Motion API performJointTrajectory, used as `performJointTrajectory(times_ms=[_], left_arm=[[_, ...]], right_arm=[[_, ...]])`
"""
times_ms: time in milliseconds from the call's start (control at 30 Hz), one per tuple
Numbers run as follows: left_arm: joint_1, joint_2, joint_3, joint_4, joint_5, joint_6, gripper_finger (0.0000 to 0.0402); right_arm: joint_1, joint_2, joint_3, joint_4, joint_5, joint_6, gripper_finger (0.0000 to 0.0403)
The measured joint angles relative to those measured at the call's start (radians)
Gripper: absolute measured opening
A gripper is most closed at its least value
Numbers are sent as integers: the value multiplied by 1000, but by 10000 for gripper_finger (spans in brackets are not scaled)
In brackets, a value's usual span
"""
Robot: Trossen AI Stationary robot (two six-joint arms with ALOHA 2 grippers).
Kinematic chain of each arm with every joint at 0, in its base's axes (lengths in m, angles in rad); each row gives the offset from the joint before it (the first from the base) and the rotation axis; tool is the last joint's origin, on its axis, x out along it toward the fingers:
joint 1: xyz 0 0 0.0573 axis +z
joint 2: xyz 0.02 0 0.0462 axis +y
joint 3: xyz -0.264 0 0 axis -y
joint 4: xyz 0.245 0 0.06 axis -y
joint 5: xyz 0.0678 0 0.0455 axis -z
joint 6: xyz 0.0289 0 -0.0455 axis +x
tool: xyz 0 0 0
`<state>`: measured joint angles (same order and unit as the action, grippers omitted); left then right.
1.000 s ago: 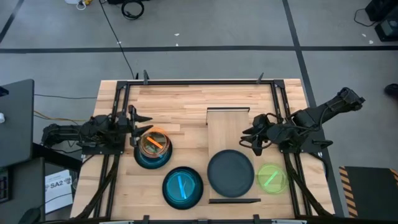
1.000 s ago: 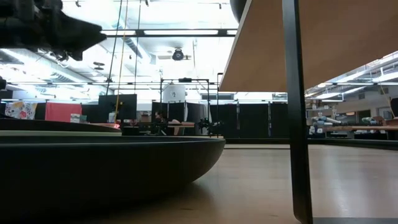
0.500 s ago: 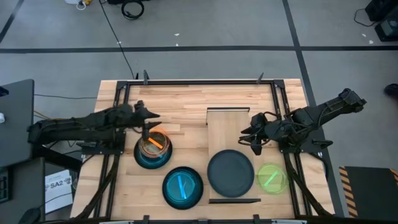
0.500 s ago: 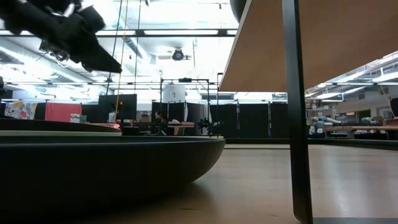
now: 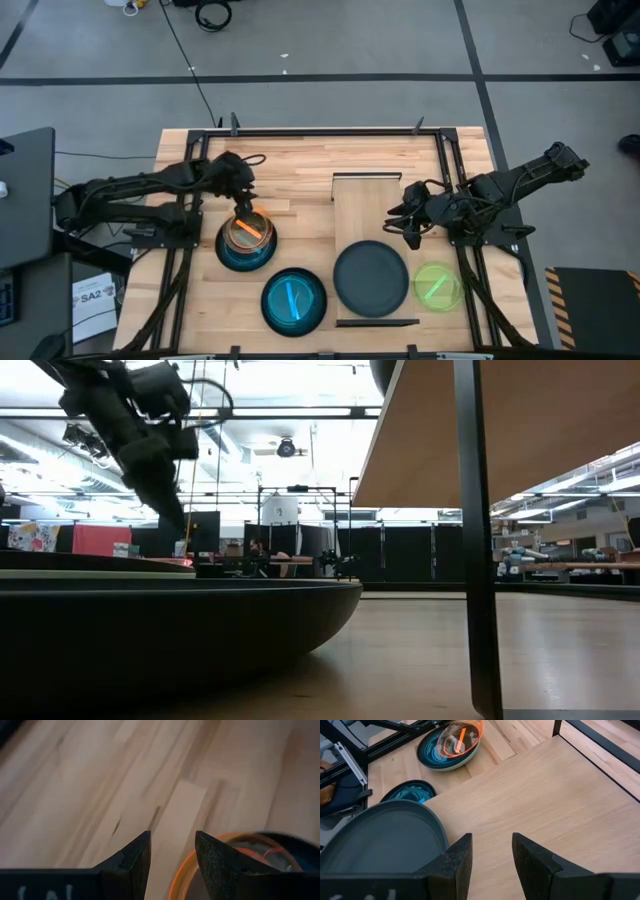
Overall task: Place and stack plates onto a shelf
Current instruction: Put the orange plate on the shelf
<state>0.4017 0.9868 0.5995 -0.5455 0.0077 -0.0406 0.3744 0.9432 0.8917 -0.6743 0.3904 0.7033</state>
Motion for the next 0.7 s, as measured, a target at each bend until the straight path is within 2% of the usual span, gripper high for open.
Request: performJointTrajectory(times_ms=[267, 700], left_arm=[[40, 54, 0, -37, 98, 0, 160], [40, 55, 0, -79, 100, 27, 160]], right_arm=[[0, 0, 0, 0, 0, 0, 145], [0, 0, 0, 0, 0, 0, 145]])
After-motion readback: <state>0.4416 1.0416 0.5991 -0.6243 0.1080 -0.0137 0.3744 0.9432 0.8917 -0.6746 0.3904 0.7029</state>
